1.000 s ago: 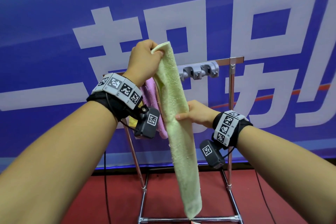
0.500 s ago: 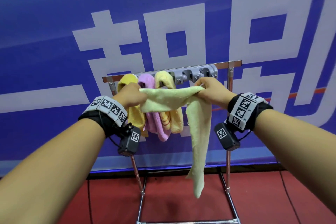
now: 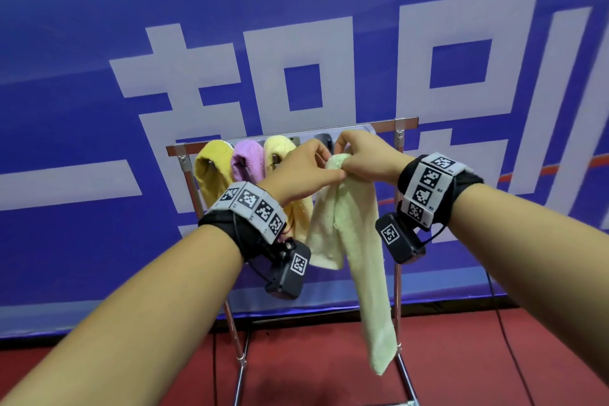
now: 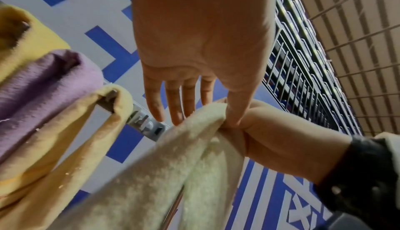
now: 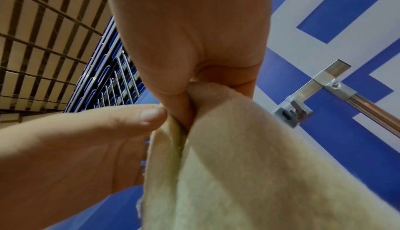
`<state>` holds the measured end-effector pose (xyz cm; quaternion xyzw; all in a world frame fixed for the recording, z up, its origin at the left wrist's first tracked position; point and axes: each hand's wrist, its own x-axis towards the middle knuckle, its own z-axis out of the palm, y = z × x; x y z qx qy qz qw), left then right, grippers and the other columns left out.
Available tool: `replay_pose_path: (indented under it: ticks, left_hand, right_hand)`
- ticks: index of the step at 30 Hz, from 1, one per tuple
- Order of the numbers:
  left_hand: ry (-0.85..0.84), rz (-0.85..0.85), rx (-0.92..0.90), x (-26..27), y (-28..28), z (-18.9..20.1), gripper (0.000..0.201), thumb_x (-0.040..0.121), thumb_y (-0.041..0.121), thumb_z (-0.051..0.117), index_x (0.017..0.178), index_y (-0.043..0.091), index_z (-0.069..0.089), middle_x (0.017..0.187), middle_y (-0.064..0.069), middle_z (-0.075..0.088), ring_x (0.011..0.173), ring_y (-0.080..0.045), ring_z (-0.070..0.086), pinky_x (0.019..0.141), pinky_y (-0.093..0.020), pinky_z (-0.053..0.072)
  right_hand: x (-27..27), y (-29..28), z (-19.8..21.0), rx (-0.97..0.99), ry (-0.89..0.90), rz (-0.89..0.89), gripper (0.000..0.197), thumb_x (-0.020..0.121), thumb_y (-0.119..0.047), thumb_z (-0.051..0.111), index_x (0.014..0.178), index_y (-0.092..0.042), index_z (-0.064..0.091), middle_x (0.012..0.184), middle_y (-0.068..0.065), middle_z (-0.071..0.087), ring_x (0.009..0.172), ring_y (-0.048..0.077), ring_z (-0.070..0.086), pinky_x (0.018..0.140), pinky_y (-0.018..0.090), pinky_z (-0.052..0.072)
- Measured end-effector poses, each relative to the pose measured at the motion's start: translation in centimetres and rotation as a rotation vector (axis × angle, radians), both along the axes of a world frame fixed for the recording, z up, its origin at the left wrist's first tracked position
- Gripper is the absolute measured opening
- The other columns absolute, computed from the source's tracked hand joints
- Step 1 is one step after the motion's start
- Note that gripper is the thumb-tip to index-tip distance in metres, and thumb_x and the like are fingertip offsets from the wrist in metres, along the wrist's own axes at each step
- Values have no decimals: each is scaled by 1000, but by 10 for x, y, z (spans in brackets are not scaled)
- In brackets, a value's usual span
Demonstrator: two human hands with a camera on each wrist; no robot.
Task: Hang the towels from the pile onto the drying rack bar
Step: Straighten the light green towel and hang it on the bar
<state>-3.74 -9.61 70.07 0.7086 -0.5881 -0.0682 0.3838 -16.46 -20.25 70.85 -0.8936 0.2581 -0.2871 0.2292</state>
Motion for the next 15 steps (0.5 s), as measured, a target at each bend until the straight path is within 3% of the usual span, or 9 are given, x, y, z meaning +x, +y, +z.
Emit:
replay_pose_path:
  ticks: [4, 6, 10, 15]
  left_hand:
    - [-170, 29, -8, -14, -9, 1, 20, 76, 20, 71, 91, 16, 60, 88, 3, 65, 77, -13, 58, 67, -27, 46]
    - [-269, 53, -34, -16, -13, 2, 14, 77, 18, 66, 91, 15, 62, 87, 2, 66, 81, -17, 59, 70, -33, 48]
    - [-421, 77, -84, -21, -20, 6, 10, 78, 21, 61, 87, 16, 61, 85, 2, 65, 82, -22, 57, 71, -40, 49]
    - [-372, 126, -216, -12, -18, 18, 4, 78, 13, 58, 80, 16, 56, 75, 1, 59, 77, -25, 54, 65, -33, 39]
  right_hand:
    - [-13, -5, -2, 3, 31, 27, 22, 81, -21, 71, 99, -12, 60, 92, 2, 62, 80, 13, 56, 64, 27, 49]
    - [-18, -6, -3, 3, 44, 45, 27, 83, -30, 73, 100, -15, 58, 93, -2, 61, 78, 8, 55, 63, 25, 48]
    - [-22, -8, -9, 57, 9, 68, 25, 82, -22, 73, 101, -16, 57, 91, -4, 61, 76, 4, 55, 60, 18, 42]
    - [-23, -10, -27, 134, 7, 98, 36, 74, -15, 78, 103, -17, 57, 94, -2, 66, 80, 12, 65, 67, 29, 56]
